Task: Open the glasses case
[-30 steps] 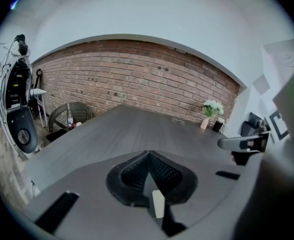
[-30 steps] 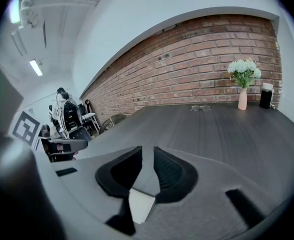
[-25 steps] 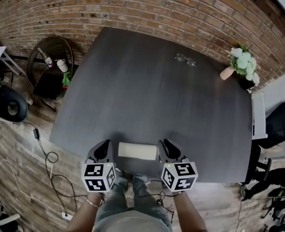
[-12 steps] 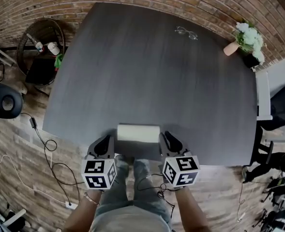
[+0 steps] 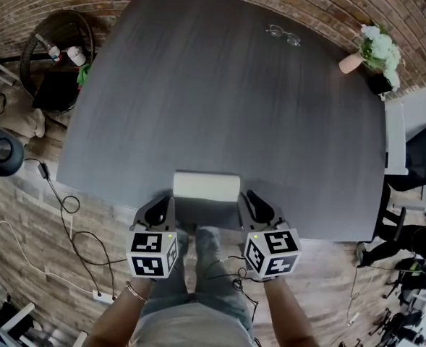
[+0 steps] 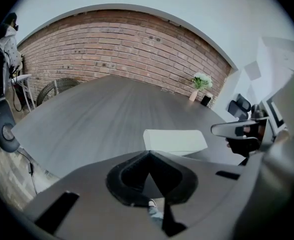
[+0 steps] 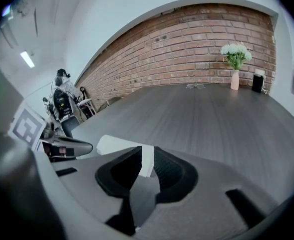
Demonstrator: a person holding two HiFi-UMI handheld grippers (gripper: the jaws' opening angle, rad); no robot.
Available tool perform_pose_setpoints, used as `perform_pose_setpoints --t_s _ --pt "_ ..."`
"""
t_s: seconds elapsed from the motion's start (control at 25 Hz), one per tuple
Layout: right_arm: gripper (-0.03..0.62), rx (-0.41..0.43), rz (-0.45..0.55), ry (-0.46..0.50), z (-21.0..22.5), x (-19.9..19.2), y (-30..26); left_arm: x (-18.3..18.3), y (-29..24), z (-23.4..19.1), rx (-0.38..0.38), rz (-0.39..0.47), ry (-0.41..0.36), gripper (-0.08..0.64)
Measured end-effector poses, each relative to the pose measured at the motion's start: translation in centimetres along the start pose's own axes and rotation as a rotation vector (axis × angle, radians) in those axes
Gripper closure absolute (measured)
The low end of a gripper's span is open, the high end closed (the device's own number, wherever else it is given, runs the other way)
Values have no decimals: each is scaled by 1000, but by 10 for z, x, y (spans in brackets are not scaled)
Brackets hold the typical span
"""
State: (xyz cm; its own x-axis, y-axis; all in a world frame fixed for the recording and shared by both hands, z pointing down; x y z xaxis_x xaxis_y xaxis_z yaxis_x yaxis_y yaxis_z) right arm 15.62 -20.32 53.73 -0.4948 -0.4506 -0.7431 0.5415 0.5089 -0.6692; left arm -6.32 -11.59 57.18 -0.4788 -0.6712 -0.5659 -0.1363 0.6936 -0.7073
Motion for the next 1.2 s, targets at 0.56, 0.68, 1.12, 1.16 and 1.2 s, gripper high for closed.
perform_pose_setpoints --t_s 0.56,0.68,1.12,1.16,1.2 --pt "511 74 -41 119 -5 -16 -4 -7 -14 8 35 -61 -26 565" --pt "508 94 -58 159 -7 -20 -5 -7 -15 8 38 -63 -25 565" --pt "502 140 -122 337 -14 -27 -16 -6 -15 9 48 -67 -9 565" --pt "502 141 -127 354 -15 -27 -17 -5 -15 9 49 -67 -9 565" --pt "502 139 -130 370 -16 -27 -18 -5 -15 9 49 -66 -10 565"
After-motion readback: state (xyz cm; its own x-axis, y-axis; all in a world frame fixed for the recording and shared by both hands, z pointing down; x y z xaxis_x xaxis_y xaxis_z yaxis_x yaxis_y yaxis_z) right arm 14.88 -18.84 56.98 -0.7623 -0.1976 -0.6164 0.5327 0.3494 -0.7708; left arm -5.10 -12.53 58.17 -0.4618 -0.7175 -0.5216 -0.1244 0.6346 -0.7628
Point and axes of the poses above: the fingertips, and each gripper's own axes: y backward along the fingers, z to its right, x out of its top, the point moved 9 cm from there along y, backward along the fingers, and after that the axes turned 15 degrees about y, right-handed, at the moved point
